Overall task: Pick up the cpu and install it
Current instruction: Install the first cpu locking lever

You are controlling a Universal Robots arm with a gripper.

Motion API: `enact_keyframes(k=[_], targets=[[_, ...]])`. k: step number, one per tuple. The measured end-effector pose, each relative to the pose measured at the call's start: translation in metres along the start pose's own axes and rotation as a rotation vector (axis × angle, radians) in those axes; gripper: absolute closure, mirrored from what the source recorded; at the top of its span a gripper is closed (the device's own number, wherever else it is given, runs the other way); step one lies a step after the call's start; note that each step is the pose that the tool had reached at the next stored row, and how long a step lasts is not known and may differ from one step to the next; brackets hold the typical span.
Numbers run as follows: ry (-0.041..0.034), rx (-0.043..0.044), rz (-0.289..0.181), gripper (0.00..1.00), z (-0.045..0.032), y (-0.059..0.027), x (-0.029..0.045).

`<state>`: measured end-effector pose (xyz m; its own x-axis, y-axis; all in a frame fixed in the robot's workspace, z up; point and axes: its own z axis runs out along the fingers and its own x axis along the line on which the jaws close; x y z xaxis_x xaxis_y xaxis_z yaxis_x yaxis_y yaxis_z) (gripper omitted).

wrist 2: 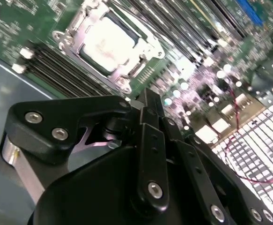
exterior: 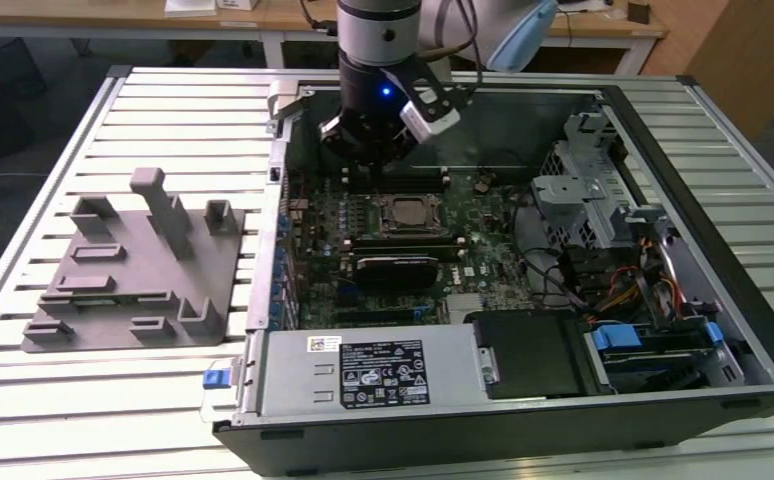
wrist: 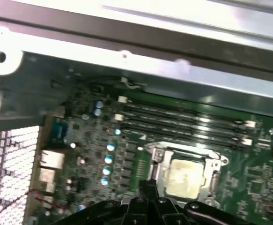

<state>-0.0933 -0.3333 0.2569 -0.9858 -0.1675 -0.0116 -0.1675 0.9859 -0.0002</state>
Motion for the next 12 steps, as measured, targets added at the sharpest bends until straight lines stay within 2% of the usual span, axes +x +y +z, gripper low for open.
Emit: enact_keyframes(k=[2,4,12], targets=[[-0.0002,0.0001,0.004,0.89,0.0002,0.0012,0.0036],[0.0,0.0003,0.005,0.89,0.0002,0.0033,0.0036],[-0.0007,0.0002,0.009,0.89,0.0011,0.0163,0.0112]])
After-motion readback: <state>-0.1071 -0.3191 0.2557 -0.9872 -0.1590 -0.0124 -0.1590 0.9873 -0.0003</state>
